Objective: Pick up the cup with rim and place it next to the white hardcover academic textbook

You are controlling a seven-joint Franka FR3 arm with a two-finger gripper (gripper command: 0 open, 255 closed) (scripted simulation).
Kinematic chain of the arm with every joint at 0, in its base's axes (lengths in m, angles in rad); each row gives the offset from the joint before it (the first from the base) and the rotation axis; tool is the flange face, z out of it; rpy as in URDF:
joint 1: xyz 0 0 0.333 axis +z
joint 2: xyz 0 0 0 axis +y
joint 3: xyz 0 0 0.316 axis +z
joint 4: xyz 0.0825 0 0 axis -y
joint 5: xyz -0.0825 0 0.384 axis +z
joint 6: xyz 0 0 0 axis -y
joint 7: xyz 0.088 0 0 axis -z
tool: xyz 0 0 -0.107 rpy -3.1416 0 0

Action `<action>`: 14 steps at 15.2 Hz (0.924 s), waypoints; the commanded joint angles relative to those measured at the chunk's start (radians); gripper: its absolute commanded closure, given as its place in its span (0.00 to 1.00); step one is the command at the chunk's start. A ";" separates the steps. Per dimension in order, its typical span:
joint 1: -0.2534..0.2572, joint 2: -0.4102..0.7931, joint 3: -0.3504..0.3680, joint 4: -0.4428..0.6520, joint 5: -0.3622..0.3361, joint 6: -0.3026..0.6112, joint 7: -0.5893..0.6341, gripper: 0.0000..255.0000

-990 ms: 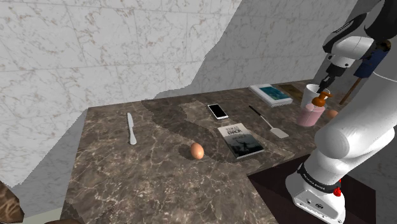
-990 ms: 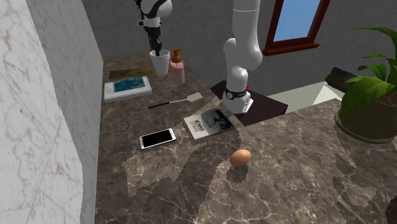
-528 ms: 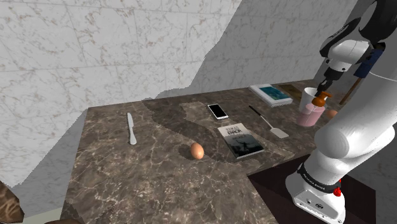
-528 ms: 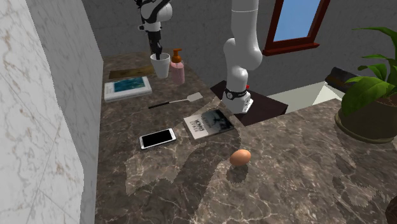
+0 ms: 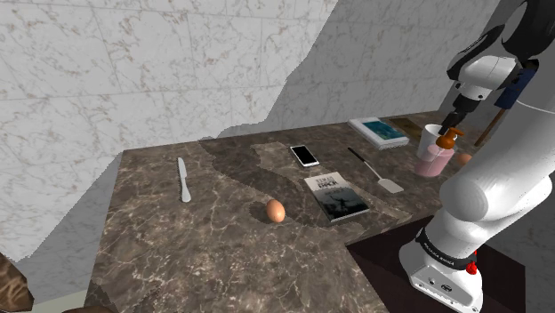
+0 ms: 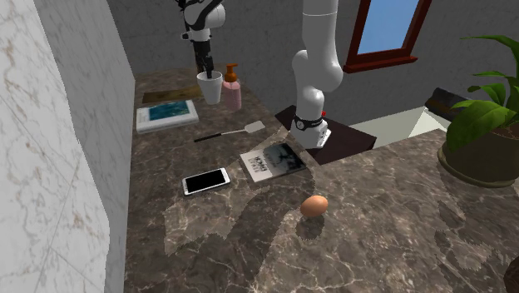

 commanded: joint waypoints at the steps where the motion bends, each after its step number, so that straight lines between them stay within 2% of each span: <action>1: 0.000 0.000 0.000 0.000 0.000 0.000 0.000 0.00; 2: 0.000 0.000 0.000 0.000 0.000 0.000 0.000 0.00; 6: 0.009 -0.069 -0.008 0.076 -0.068 -0.117 0.048 0.00; 14: 0.008 -0.069 -0.007 0.076 -0.068 -0.117 0.048 0.00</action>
